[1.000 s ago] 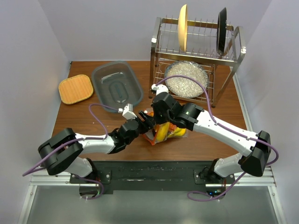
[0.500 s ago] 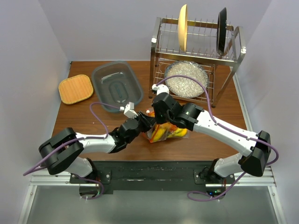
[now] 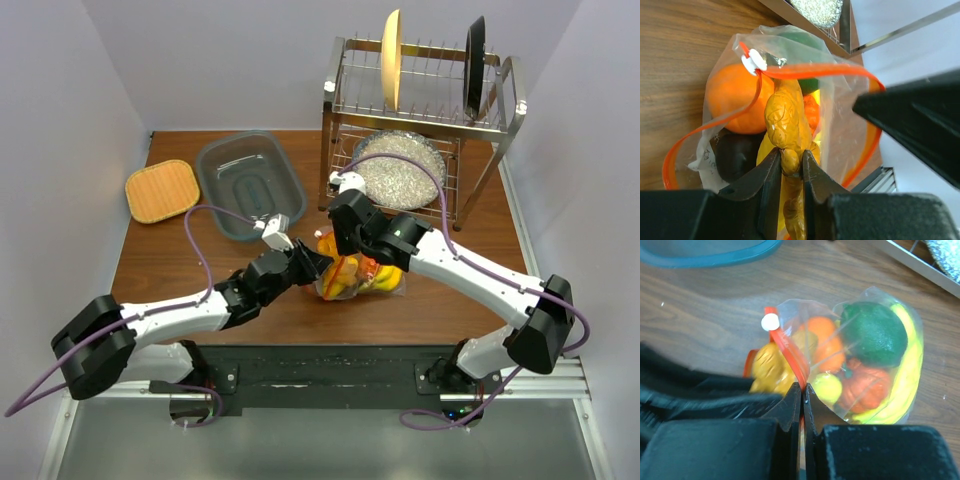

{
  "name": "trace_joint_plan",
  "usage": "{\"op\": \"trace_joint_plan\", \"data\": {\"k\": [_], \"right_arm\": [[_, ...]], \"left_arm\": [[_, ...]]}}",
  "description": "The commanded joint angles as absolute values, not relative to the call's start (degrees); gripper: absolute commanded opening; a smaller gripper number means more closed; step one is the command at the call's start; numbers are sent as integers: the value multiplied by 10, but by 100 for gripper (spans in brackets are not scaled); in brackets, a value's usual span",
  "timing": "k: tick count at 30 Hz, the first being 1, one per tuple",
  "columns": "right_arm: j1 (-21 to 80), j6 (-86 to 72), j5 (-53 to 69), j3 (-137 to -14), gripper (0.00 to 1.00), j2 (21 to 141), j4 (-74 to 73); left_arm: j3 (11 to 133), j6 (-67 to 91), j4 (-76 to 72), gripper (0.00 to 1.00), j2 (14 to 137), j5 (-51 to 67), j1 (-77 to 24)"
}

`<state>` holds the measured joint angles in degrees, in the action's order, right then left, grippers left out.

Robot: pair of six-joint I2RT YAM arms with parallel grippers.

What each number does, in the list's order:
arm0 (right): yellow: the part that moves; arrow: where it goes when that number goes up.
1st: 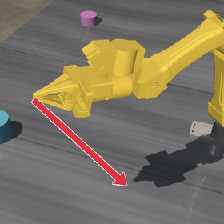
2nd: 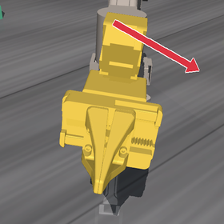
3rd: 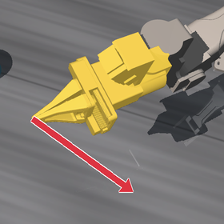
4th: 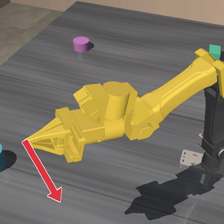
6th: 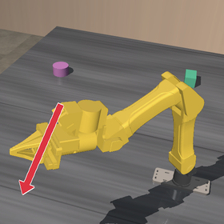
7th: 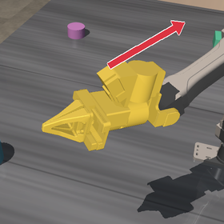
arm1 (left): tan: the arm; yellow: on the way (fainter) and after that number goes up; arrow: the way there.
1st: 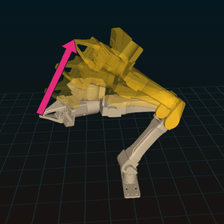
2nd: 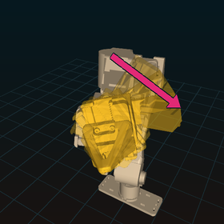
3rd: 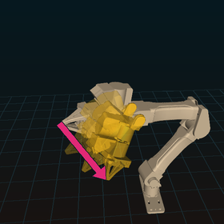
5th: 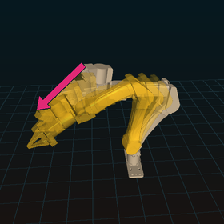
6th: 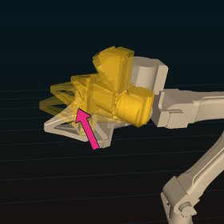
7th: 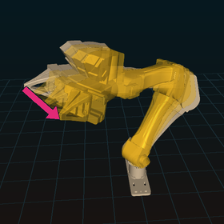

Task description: Open the zip-top bag and remove the fake food

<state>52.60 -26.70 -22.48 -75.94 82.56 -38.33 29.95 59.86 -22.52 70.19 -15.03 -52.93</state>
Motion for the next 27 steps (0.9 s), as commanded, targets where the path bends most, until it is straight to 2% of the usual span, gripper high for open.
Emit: {"op": "trace_joint_plan", "data": {"k": [1,13,27], "right_arm": [[488,-259,-193,-782,0,823,-347],[465,-267,-164,-766,0,824,-319],[446,-272,-132,-738,0,820,-290]], "left_arm": [[359,518,-116,0,690,-140,-526],[424,465,63,0,635,-157,-526],[485,429,141,0,606,-159,-526]]}}
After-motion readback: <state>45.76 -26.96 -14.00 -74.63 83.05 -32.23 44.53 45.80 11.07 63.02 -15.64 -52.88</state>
